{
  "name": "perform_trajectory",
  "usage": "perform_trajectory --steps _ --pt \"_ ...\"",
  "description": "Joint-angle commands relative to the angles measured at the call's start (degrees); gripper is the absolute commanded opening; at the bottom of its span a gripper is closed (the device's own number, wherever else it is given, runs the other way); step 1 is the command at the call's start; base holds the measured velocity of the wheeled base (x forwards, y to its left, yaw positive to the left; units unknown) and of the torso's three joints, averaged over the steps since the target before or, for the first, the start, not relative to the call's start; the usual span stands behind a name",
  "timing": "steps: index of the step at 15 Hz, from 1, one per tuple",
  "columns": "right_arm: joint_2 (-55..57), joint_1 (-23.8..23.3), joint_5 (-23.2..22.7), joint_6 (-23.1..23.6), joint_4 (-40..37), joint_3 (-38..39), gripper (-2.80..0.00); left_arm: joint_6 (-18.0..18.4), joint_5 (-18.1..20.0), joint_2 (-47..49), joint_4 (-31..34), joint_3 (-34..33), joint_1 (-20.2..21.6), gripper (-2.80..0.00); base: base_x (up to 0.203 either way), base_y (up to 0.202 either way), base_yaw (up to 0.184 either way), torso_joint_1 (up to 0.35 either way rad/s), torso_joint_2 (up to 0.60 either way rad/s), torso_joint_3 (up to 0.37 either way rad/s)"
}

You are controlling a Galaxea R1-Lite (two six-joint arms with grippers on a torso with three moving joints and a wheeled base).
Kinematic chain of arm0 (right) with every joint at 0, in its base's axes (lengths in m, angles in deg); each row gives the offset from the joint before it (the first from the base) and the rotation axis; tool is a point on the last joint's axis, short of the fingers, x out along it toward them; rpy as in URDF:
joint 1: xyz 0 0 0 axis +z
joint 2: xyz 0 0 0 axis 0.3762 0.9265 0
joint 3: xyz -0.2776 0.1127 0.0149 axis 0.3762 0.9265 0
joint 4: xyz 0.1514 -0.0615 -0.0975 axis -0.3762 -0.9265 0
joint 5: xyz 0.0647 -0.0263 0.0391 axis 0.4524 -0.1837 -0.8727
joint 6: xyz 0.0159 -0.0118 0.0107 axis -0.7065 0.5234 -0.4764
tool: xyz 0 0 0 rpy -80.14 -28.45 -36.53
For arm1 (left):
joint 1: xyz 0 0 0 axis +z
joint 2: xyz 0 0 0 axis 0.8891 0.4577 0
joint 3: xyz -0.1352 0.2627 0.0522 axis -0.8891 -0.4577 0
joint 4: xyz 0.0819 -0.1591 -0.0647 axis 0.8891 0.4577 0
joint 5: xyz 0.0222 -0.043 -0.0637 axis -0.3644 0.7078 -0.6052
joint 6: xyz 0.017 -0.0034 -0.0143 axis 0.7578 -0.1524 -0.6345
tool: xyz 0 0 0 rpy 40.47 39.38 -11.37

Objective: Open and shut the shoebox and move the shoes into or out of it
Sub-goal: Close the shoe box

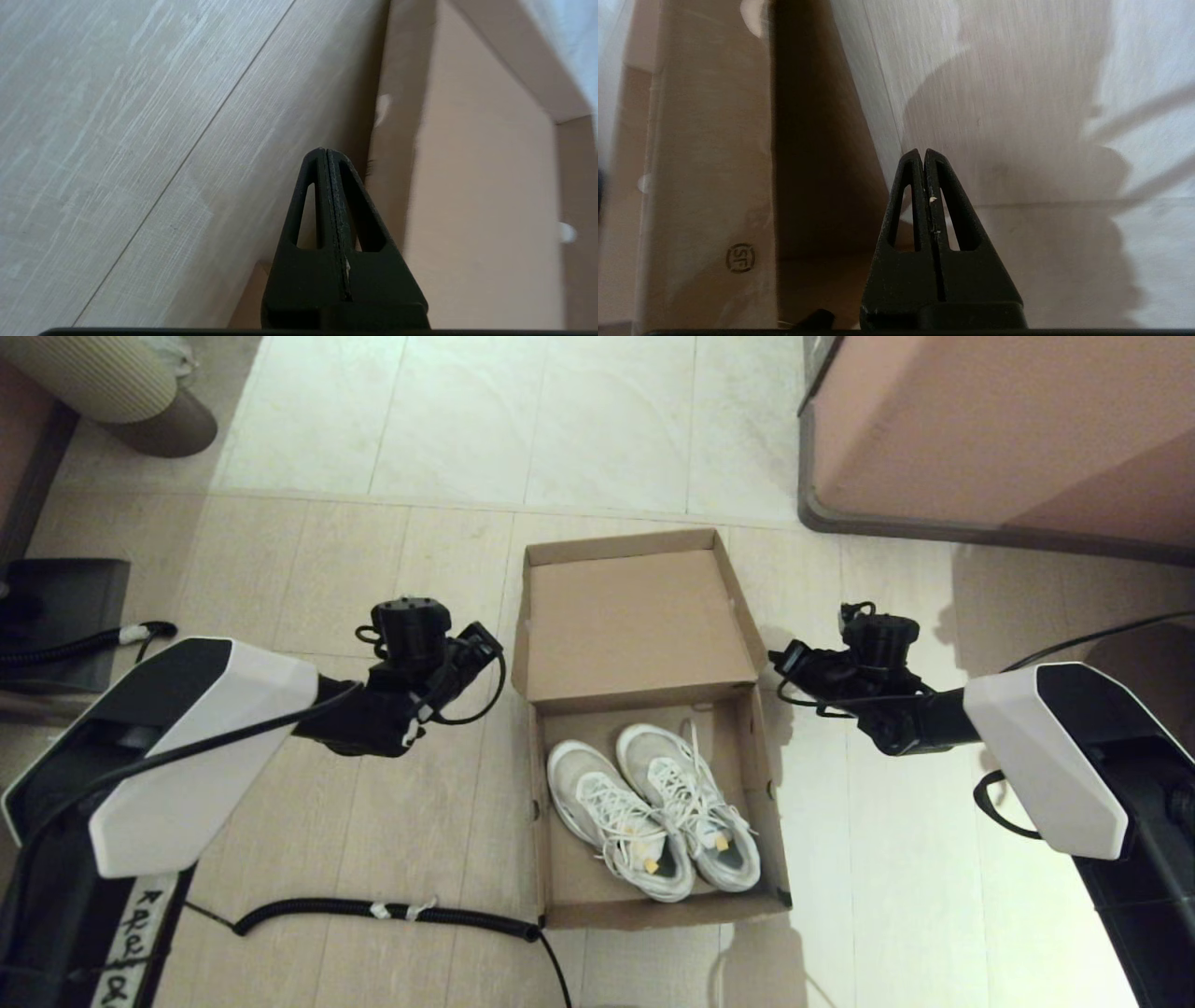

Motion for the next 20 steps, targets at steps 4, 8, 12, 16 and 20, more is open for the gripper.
perform_trajectory --steps 4,8,12,16,20 --pt "1.83 2.16 -3.32 -5.33 0.47 -0.67 -2.8 -0.32 -0.58 4.57 0.7 3.59 0.06 -2.8 0.0 0.0 0.0 0.0 0.0 0.0" --pt "-0.22 2.19 -7.97 -8.09 0.29 1.28 -2.8 -0.37 -0.3 7.15 3.3 8.08 0.06 -2.8 0.0 0.0 0.0 0.0 0.0 0.0" --pt "-2.91 1.68 -11.29 -7.76 0.39 8.76 -2.8 -0.41 0.33 9.86 5.77 12.42 -0.12 -2.8 0.0 0.0 0.0 0.0 0.0 0.0" --pt "-7.02 0.52 -17.35 -5.07 1.98 20.19 -2.8 -0.51 1.78 10.47 5.68 12.42 -0.2 -2.8 0.0 0.0 0.0 0.0 0.0 0.0" --pt "-8.83 -1.47 -18.63 0.13 6.86 27.83 -2.8 -0.67 1.52 10.12 5.77 12.42 -0.38 -2.8 0.0 0.0 0.0 0.0 0.0 0.0"
